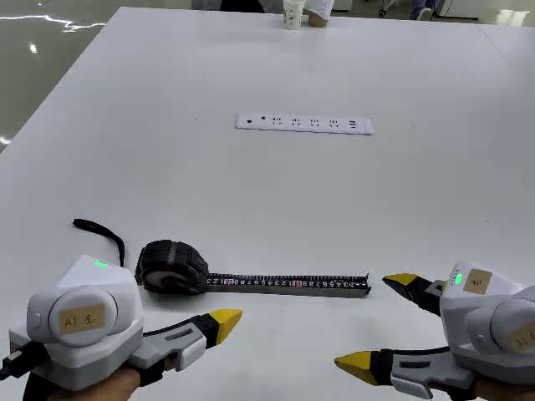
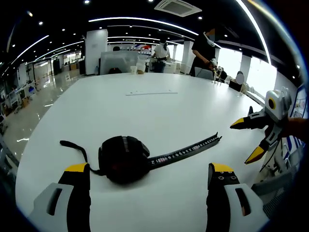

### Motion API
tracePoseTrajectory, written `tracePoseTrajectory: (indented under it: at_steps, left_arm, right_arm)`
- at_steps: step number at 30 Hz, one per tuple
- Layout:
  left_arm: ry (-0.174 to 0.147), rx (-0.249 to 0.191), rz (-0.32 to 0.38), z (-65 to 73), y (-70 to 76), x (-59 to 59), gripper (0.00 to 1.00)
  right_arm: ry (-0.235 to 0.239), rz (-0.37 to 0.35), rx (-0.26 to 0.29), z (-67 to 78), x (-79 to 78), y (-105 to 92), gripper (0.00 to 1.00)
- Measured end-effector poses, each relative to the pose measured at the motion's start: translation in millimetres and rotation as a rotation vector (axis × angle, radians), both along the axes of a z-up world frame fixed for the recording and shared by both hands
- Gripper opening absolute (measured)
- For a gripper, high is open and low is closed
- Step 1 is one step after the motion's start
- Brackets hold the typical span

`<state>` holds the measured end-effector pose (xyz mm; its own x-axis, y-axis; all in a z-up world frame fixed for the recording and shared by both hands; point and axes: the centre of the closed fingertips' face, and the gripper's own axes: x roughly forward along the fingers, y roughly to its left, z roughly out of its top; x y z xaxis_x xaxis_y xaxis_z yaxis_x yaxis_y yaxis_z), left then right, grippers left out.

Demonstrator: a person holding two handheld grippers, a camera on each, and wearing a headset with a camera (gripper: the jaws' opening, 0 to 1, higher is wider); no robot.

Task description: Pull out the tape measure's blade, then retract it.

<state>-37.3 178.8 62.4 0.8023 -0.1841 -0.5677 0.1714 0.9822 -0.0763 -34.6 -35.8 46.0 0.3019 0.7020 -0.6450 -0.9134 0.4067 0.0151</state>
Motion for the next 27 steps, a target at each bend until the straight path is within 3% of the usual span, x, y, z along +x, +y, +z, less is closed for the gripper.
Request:
tracePoseTrajectory:
  at_steps: [13, 27]
  left_arm:
    - [0.008, -0.010, 0.041, -7.9, 6.7, 14.5, 0.99]
    - [0.007, -0.019, 0.089, -10.5, 17.6, 30.7, 0.99]
  right_arm:
    - [-0.011, 0.085, -0.025, -8.8, 16.3, -5.7, 0.60]
    - [-0.022, 0.156, -0.062, -18.7, 38.5, -7.9, 0.52]
